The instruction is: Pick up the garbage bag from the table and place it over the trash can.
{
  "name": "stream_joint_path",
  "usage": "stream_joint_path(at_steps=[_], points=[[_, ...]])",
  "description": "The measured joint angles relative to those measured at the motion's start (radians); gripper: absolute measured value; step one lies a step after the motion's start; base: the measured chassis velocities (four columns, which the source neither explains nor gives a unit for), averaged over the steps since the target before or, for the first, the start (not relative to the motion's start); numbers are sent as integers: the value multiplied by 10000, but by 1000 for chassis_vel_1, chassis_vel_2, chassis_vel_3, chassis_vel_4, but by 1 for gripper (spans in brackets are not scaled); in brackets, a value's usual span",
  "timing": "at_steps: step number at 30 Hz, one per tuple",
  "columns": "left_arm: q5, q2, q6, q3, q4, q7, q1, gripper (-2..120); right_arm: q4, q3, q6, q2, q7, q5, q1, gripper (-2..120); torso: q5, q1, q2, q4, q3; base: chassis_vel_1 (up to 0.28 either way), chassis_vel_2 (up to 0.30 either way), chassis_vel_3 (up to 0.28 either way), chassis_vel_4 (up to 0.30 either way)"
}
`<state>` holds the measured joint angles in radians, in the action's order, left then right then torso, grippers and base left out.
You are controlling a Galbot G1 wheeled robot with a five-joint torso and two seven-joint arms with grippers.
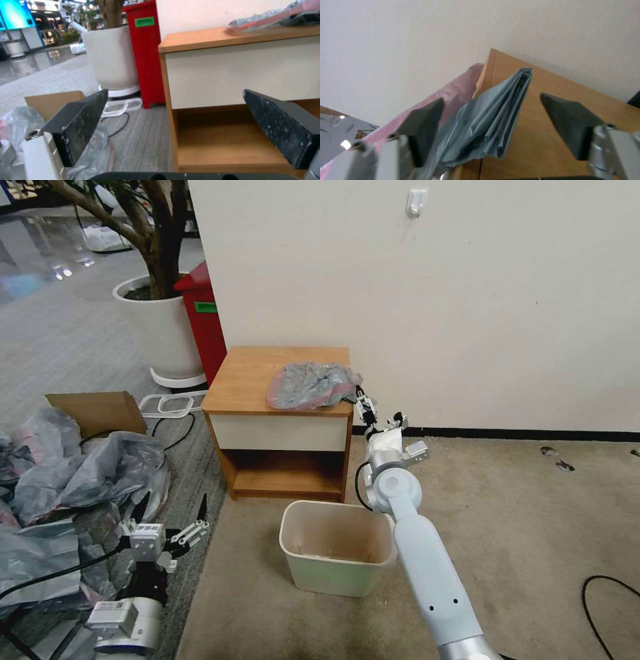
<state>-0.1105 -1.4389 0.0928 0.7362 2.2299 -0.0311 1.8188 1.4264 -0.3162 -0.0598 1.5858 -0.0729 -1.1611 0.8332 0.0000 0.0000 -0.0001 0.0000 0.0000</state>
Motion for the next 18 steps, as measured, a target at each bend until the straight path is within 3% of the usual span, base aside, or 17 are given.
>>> stream_joint_path(at_steps=[10, 18], points=[[10, -2, 21, -13, -14, 15, -5, 100, 4, -8, -90, 76, 168, 101, 83, 32, 0, 0, 0, 0, 0, 0, 0, 0, 0], [12, 2, 26, -42, -55, 20, -21, 100, 81, -13, -109, 14, 186, 116, 111, 6, 0, 0, 0, 0, 0, 0, 0, 0, 0]])
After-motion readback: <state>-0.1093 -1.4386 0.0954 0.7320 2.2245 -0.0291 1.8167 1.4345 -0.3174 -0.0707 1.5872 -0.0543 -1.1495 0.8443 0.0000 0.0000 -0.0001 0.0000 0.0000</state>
